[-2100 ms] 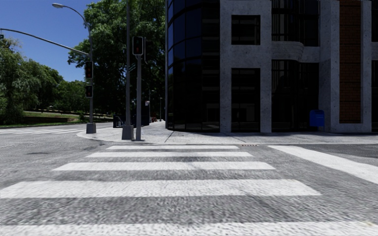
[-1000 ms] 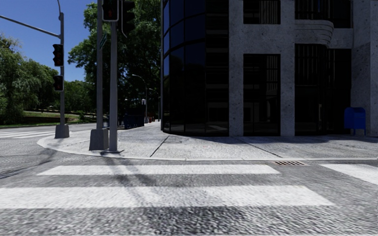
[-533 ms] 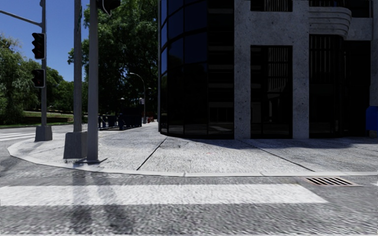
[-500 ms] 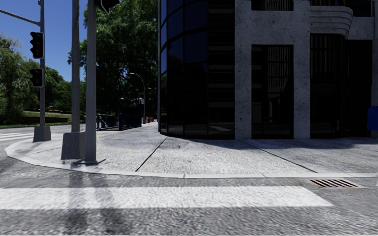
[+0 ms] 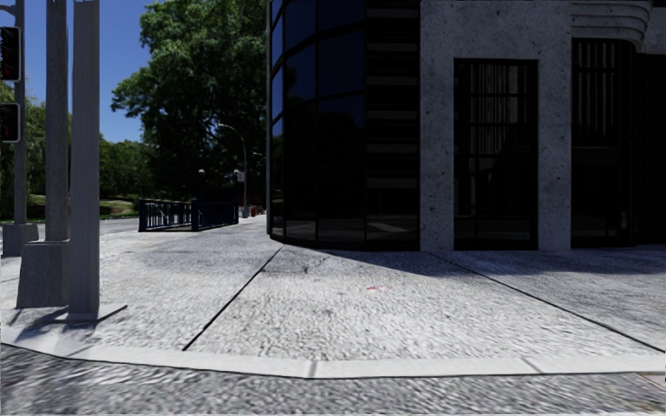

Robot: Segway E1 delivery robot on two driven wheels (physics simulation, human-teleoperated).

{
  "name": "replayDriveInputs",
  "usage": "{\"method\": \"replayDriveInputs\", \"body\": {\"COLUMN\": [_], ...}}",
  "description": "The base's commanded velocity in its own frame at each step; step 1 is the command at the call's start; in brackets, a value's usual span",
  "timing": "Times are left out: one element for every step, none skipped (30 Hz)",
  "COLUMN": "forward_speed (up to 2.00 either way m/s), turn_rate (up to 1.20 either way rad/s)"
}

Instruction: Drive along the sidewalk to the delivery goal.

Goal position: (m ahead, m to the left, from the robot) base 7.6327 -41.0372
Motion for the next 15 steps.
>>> {"method": "replayDriveInputs", "body": {"forward_speed": [1.68,1.66,1.63,1.60,1.60,1.55,1.49,1.46,1.46,1.44,1.44,1.43,1.43,1.43,1.43], "turn_rate": [-0.29,-0.34,-0.40,-0.42,-0.42,-0.45,-0.53,-0.55,-0.55,-0.56,-0.57,-0.57,-0.57,-0.57,-0.57]}}
